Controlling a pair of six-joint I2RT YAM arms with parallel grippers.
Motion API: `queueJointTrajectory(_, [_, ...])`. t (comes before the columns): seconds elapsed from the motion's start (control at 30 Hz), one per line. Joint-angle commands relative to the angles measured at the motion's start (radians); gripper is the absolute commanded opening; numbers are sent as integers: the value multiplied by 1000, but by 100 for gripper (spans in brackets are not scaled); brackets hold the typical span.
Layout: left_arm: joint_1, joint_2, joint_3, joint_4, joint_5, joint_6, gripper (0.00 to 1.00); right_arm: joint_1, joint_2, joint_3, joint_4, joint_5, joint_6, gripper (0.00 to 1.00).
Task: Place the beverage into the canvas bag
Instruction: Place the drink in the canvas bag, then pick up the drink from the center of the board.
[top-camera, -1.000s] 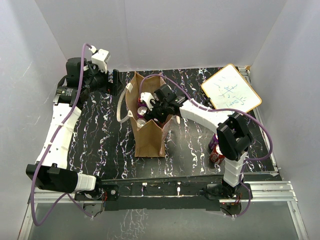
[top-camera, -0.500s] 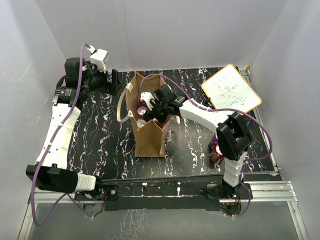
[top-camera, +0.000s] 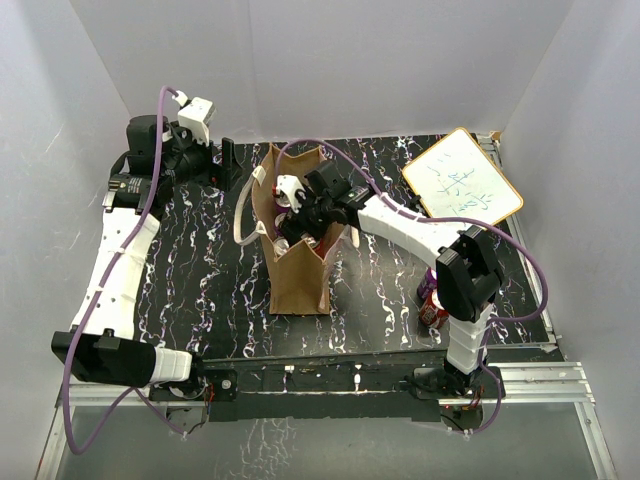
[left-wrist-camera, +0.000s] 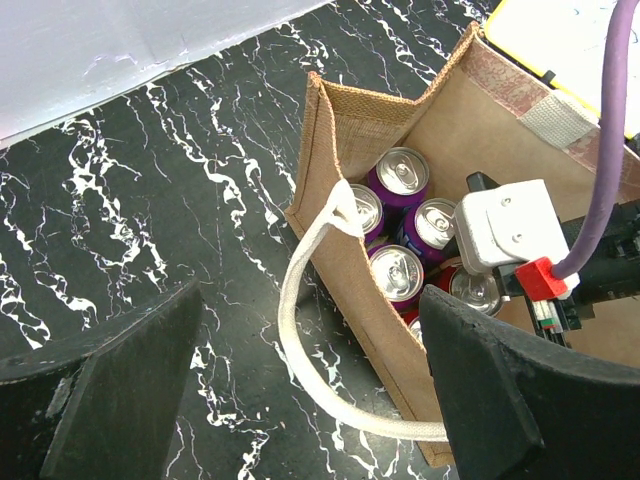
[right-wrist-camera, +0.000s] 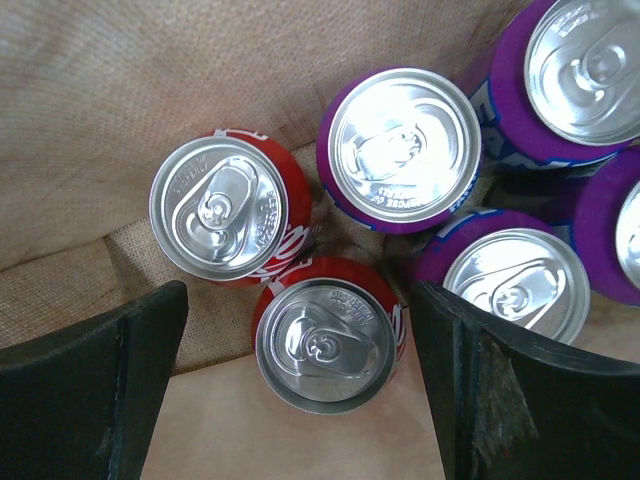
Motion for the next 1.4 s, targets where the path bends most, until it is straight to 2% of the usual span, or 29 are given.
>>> queueJointTrajectory(0.0, [10,-46,5,8,19,-6,88,-11,-69,92,1,25,-1,98])
queueJointTrajectory(0.43, [23,-35,28,11,14,1,88,-14,-208,154,-92,90,12,98])
queueJointTrajectory(0.53, [32,-25,37,2,20,-8,92,-29,-244,155,-100,131,31,98])
queueJointTrajectory(0.67, [57,-5,37,15,18,-35,97,-94,-298,170,-100,132,113,98])
queueJointTrajectory(0.87, [90,23,41,20,5,-75,97,-247,-376,164,-165,140,140,98])
queueJointTrajectory(1.03, [96,53,39,27,13,-79,97,-364,-498,47,-225,179,139,98])
queueJointTrajectory(1.37, [98,68,26,34,37,-74,97,-511,-609,-118,-521,337,49,100])
